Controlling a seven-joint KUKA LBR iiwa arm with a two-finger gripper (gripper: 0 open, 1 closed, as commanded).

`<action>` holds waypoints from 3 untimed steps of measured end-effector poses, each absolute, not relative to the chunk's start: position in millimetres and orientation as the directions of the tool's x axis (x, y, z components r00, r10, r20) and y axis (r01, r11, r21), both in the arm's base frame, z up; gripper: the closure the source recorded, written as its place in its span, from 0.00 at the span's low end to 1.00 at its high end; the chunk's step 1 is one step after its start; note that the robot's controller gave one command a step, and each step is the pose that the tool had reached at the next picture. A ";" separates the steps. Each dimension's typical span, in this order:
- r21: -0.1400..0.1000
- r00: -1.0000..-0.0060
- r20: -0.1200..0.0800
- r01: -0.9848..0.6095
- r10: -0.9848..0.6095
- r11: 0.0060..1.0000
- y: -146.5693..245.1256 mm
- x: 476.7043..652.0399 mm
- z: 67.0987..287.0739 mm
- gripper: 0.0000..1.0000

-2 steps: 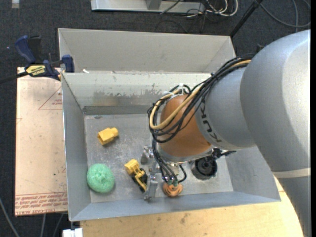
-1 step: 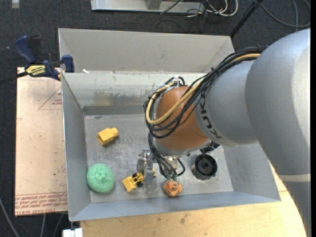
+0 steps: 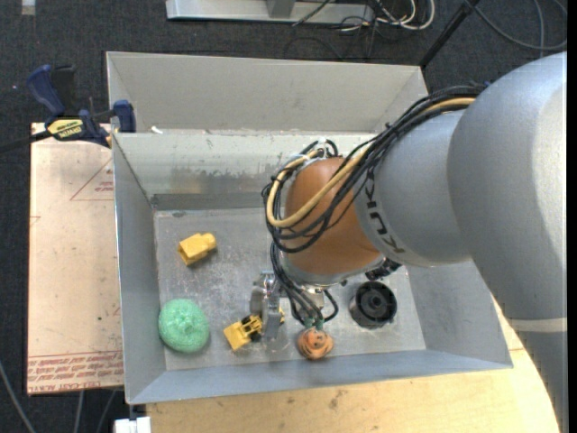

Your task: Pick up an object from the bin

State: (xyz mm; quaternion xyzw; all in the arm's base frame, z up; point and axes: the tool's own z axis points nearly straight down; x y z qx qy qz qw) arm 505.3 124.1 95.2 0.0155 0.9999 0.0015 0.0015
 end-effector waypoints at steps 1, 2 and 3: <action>-0.002 -0.999 0.010 0.036 0.036 0.999 123.8 501.1 109.3 1.00; 0.004 -1.000 -0.011 0.021 0.021 1.000 138.2 513.2 135.5 1.00; 0.001 -1.000 -0.002 -0.015 -0.015 1.000 153.0 490.8 238.5 1.00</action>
Offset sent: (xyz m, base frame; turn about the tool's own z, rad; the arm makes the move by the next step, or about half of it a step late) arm 0.0187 0.0382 -0.0252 -0.0481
